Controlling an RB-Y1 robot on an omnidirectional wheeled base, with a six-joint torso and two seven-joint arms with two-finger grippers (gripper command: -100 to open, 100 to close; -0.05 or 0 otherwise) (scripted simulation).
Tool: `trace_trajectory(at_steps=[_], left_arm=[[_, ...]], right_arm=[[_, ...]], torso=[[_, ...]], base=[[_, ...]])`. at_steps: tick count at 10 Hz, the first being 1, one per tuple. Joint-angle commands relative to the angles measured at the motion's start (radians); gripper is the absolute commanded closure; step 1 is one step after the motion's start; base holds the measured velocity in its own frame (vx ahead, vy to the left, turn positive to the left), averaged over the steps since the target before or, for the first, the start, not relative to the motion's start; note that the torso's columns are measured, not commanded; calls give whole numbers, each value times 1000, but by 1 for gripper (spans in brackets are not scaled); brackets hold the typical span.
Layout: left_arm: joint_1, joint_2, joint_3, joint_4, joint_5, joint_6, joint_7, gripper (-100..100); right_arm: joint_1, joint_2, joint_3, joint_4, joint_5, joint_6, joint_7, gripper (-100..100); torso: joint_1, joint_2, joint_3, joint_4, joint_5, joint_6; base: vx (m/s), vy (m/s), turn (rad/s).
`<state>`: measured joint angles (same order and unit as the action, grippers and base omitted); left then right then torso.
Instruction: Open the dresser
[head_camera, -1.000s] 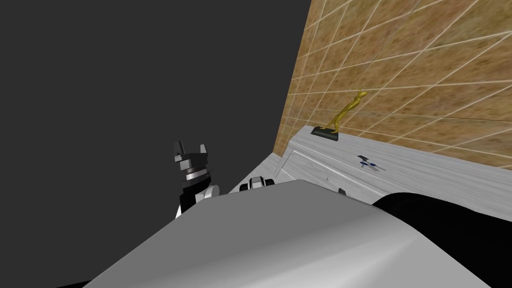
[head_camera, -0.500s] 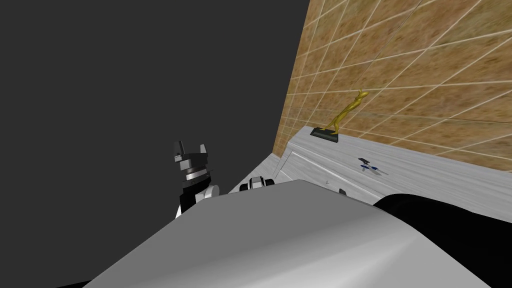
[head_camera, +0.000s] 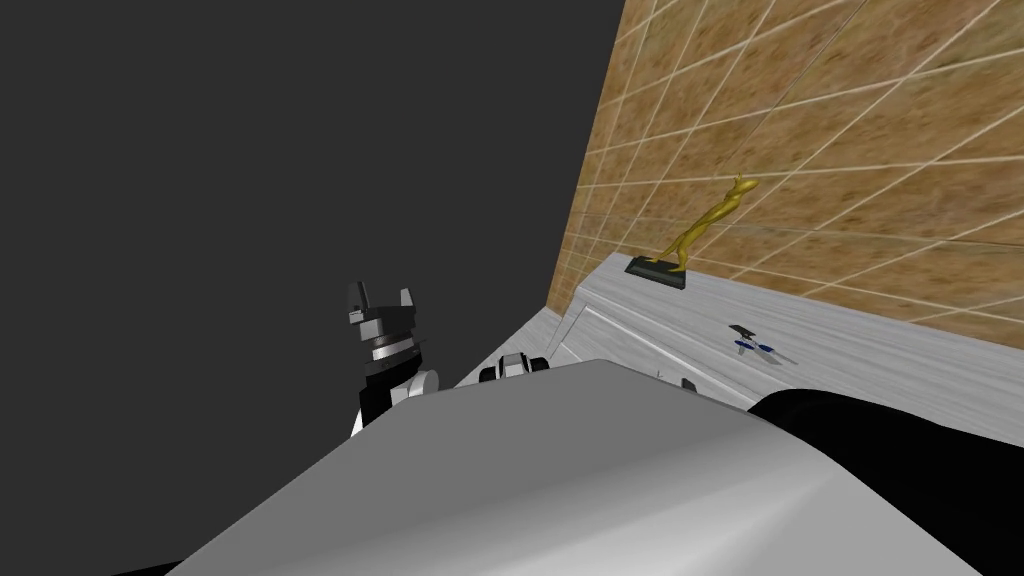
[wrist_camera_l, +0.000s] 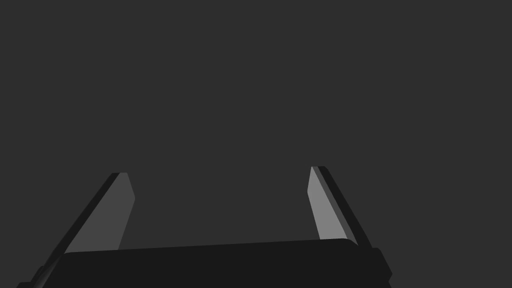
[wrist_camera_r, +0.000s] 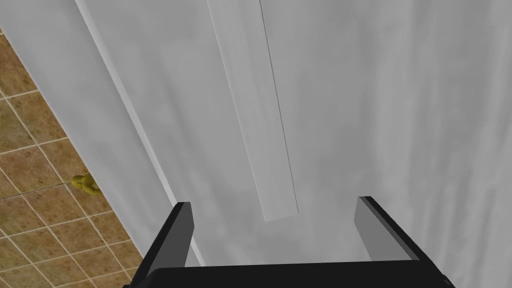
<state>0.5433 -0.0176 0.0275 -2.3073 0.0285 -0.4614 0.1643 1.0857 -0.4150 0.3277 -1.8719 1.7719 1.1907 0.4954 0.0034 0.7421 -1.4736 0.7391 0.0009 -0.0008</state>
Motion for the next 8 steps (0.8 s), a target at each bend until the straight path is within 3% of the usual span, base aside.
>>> trace_trajectory(at_steps=[1,2,3,4,5,7,8], left_arm=[[0,0,0,0,0,0,0,0],[0,0,0,0,0,0,0,0],[0,0,0,0,0,0,0,0],[0,0,0,0,0,0,0,0],[0,0,0,0,0,0,0,0],[0,0,0,0,0,0,0,0],[0,0,0,0,0,0,0,0]], right_arm=[[-24,0,-57,20,-66,-21,19,-100],[-38,-1,-96,32,-101,-34,31,-100],[-38,-1,-96,32,-109,-34,31,-100],[-52,-2,-134,43,-148,-47,42,-100],[-52,-2,-134,43,-153,-47,42,-100],[-79,-4,-204,67,-221,-72,66,-100],[-79,-4,-211,67,-241,-72,66,-100]], torso=[[0,2,2,1,0,1],[-1,0,0,0,0,2],[-2,-3,-2,-1,-1,0],[-5,-6,-4,-2,-1,1],[-5,-7,-4,-2,-2,0],[-3,-4,-3,-1,-1,0],[-1,-2,-1,0,0,0]], base=[[-118,68,154],[-111,81,271],[-77,52,118],[-70,53,251],[-60,45,123],[-96,79,284],[-95,70,155]])
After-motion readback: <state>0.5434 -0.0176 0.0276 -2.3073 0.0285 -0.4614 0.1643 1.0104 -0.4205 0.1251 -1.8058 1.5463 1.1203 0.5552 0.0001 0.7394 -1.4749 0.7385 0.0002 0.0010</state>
